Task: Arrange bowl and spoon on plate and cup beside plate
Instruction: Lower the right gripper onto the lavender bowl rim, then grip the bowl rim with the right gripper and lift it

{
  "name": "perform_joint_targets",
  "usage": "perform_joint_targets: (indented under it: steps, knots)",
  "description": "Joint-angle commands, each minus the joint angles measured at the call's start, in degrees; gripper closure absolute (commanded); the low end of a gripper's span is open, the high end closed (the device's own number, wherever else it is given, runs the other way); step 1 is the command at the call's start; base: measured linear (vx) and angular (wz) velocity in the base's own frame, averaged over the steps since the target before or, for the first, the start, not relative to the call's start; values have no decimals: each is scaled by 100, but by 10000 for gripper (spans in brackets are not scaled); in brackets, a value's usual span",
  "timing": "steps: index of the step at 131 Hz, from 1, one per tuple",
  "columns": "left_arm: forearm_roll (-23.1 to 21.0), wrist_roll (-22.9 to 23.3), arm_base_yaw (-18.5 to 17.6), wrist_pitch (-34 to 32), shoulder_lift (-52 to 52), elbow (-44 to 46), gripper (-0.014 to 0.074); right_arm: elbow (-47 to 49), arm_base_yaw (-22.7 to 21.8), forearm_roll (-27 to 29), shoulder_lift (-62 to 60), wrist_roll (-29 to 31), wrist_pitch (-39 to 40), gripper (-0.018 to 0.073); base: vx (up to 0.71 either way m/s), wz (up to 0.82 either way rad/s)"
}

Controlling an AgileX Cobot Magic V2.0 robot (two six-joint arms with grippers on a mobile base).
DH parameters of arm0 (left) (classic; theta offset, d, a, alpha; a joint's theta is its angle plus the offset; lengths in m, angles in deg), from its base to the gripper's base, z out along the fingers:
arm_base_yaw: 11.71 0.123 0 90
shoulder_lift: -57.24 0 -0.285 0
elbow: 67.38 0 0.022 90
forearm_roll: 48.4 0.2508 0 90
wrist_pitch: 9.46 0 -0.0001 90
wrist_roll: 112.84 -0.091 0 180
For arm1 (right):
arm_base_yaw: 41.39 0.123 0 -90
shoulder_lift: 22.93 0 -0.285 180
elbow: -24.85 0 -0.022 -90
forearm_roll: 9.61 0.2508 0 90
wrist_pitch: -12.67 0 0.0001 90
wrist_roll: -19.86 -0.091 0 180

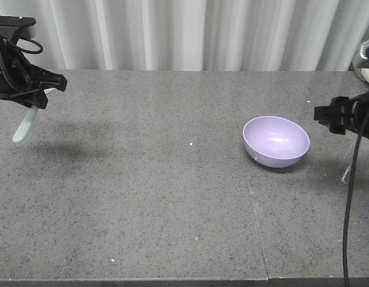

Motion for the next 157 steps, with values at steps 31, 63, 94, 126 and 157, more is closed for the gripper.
perform_joint_targets:
  steps: [31, 63, 94, 126, 157]
  knots:
    - [-60, 5, -20, -183, 302, 181, 604, 2029, -30, -41, 1349, -29, -1193, 103, 0, 0]
    - [-60, 5, -20, -183, 302, 181, 604, 3341, -30, -98, 2435, -54, -2244, 103, 0, 0]
    - [-60, 5, -20, -183, 302, 181, 604, 3915, -30, -350, 3171, -224, -2864, 103, 0, 0]
    - [-60, 5, -20, -183, 302, 181, 604, 3939, -30, -344, 3473, -197, -3065, 121, 0, 0]
    - [-60, 5, -20, -183, 302, 181, 604, 3939, -30, -323, 3580, -194, -3014, 375, 0, 0]
